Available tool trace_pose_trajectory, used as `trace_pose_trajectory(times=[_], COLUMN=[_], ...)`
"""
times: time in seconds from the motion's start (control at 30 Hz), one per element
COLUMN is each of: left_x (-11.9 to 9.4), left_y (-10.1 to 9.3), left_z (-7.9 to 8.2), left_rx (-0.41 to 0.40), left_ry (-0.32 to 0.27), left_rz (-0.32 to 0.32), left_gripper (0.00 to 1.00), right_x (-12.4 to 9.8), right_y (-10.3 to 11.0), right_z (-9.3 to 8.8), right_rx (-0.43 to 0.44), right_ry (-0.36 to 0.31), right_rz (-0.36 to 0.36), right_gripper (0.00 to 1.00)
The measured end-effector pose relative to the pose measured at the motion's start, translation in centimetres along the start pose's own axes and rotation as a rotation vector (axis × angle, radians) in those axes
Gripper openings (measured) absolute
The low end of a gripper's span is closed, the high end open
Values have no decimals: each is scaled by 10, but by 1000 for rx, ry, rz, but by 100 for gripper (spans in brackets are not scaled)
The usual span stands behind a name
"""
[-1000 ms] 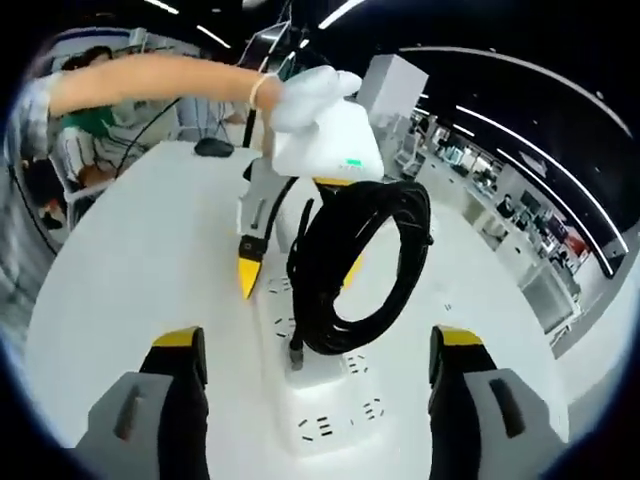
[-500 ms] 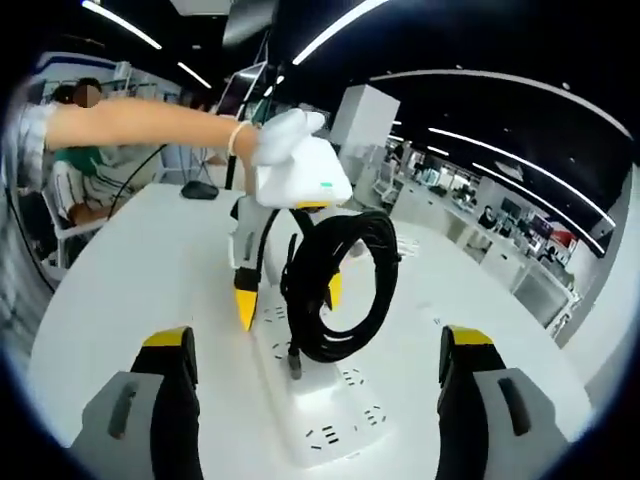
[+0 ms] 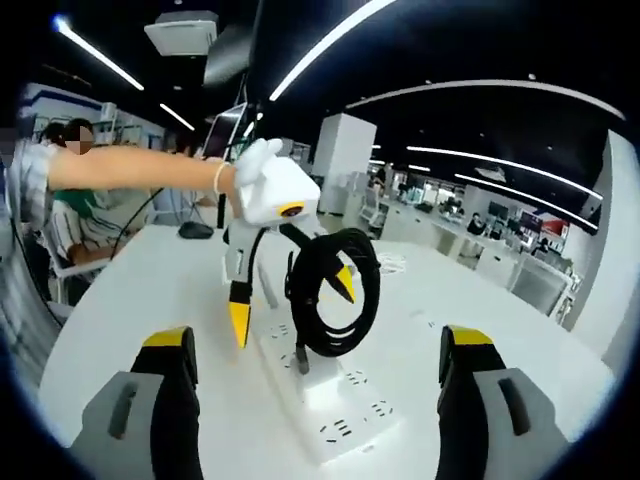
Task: Straighten the power strip on the desk, plug the charger into it
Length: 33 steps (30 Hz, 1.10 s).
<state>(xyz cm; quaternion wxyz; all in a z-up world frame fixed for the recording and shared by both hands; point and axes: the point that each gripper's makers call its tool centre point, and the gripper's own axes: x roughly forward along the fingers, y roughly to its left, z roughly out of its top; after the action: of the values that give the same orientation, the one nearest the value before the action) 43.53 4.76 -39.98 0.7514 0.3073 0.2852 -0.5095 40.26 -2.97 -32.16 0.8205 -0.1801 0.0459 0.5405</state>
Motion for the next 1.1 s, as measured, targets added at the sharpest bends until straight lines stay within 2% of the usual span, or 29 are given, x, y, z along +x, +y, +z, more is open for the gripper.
trace_pose_trajectory(times=[0.1,0.27,0.33,0.37,0.43,0.57,0.8,0.87,0.93,1.0,1.1], left_x=[-3,-10,-14,-17,-19,-28,-47,-55,-61,-63,-66], left_y=[4,14,16,16,17,20,13,15,18,16,11], left_z=[2,6,9,15,18,20,31,36,34,34,33], left_rx=[-11,34,34,37,37,57,42,36,47,81,66], left_ry=[-25,-79,-109,-150,-173,-206,-283,-320,-309,-309,-331], left_rz=[35,121,154,178,211,314,405,471,543,573,591], left_gripper=[99,99,99,99,99,99,99,99,99,99,99], right_x=[-6,-15,-18,-20,-22,-27,-36,-37,-38,-39,-41], right_y=[-1,-2,-3,-3,-3,-6,-19,-20,-18,-18,-19], right_z=[-3,-6,-6,-5,-4,-2,3,1,-1,-4,-6], right_rx=[-3,-4,-7,-5,0,51,109,109,94,52,0], right_ry=[-6,-14,-20,-25,-32,-54,-98,-88,-67,-42,-7], right_rz=[-21,-46,-60,-67,-77,-108,-183,-197,-206,-229,-265], right_gripper=[100,100,100,100,100,100,100,100,100,100,100])
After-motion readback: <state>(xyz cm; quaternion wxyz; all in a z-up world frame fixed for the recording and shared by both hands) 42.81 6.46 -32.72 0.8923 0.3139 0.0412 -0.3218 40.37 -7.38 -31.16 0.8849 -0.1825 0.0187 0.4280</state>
